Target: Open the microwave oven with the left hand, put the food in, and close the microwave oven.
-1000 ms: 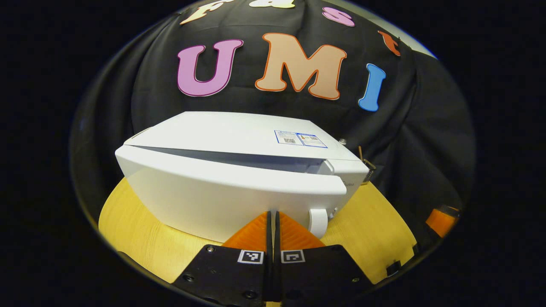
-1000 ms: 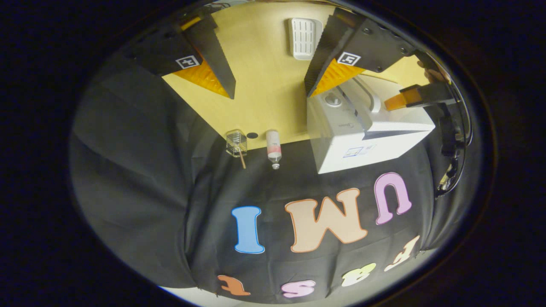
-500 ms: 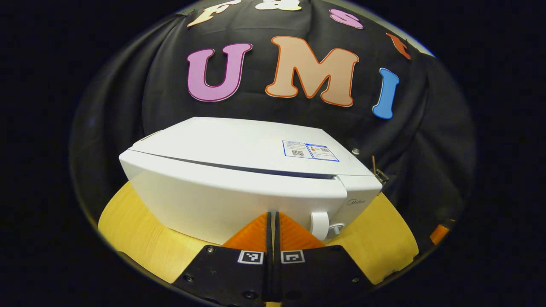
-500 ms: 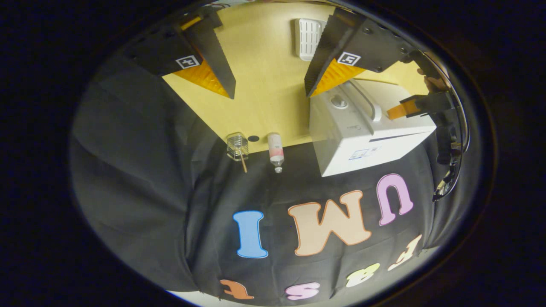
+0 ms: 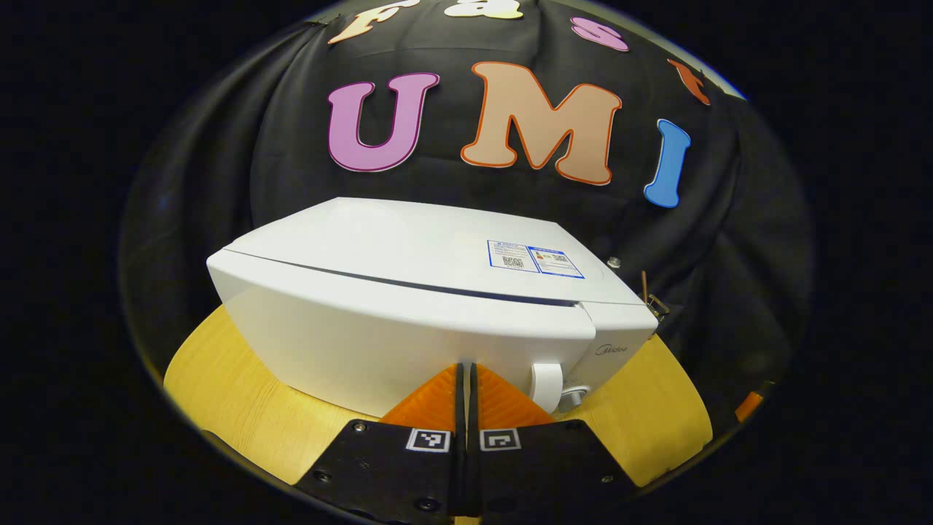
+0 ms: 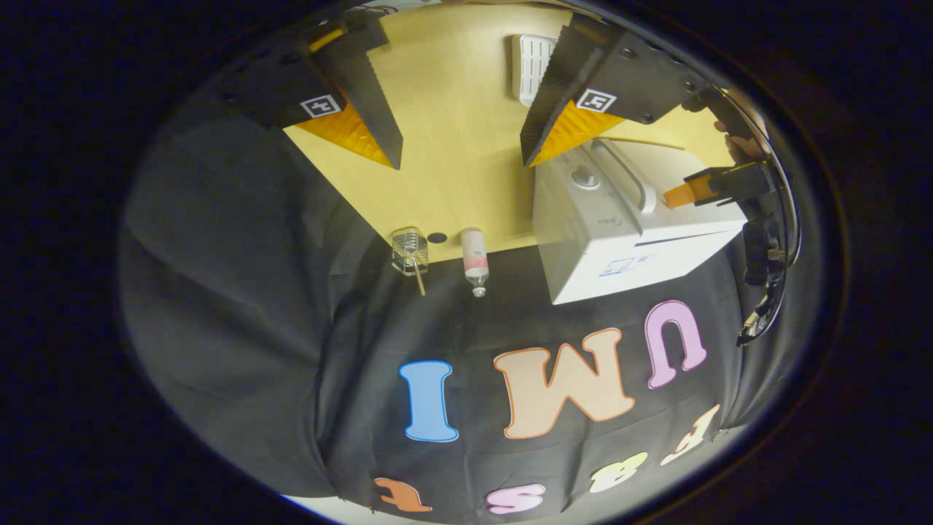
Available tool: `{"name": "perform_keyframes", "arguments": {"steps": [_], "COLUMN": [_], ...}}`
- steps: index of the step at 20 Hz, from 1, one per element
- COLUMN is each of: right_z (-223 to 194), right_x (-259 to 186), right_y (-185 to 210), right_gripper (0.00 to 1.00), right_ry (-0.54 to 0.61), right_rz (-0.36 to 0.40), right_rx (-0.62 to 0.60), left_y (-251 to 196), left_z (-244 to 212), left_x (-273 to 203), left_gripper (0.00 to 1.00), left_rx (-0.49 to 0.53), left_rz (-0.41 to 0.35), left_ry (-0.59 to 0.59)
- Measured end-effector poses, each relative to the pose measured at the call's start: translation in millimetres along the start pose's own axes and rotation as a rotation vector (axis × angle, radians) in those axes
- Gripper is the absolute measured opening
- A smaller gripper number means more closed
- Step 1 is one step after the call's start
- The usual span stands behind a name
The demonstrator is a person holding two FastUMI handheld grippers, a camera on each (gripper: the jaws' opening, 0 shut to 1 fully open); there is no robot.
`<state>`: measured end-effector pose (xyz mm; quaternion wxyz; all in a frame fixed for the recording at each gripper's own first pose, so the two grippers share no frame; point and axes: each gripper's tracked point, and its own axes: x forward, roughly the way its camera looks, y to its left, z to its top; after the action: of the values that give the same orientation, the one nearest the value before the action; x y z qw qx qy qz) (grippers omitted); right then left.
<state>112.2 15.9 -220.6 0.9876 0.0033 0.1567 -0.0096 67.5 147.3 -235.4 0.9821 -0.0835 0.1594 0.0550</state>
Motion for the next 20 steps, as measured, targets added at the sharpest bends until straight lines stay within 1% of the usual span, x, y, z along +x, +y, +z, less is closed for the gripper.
{"name": "perform_keyframes", "arguments": {"steps": [1,4,5,6,7,11,12,13,15,16,17,18,19,20], "right_z": [2,7,9,12,14,20,21,23,28,28,29,31,30,32], "right_x": [-1,-7,-9,-13,-15,-24,-23,-24,-24,-25,-25,-24,-24,-25], "right_y": [1,1,3,5,5,8,9,10,13,15,16,19,22,26], "right_gripper": [1.0,1.0,0.93,1.0,0.93,0.93,1.0,1.0,1.0,0.93,1.0,0.93,0.93,1.0], "right_ry": [-0.006,-0.016,-0.02,-0.029,-0.038,-0.06,-0.064,-0.065,-0.075,-0.077,-0.08,-0.082,-0.081,-0.082], "right_rz": [0.0,-0.003,0.002,0.005,0.006,0.021,0.029,0.037,0.061,0.072,0.078,0.088,0.101,0.115], "right_rx": [0.002,0.015,0.024,0.029,0.028,0.027,0.027,0.024,0.014,0.008,0.005,0.005,0.009,0.013], "left_y": [-1,-3,-1,1,-1,-2,-1,-1,0,2,4,4,7,9], "left_z": [1,0,9,-2,1,3,4,6,15,16,17,18,18,18], "left_x": [0,3,8,8,6,6,5,4,-2,-8,-18,-27,-37,-45], "left_gripper": [0.01,0.01,0.01,0.01,0.0,0.01,0.01,0.01,0.01,0.01,0.01,0.01,0.01,0.01], "left_rx": [-0.01,-0.031,-0.015,-0.036,-0.041,-0.033,-0.028,-0.014,0.019,0.028,0.023,0.012,0.003,-0.003], "left_rz": [-0.001,-0.011,-0.006,-0.005,-0.011,-0.027,-0.031,-0.032,-0.034,-0.03,-0.027,-0.028,-0.02,-0.015], "left_ry": [-0.005,-0.011,-0.038,-0.002,-0.008,-0.011,-0.014,-0.018,-0.043,-0.051,-0.059,-0.066,-0.069,-0.069]}}
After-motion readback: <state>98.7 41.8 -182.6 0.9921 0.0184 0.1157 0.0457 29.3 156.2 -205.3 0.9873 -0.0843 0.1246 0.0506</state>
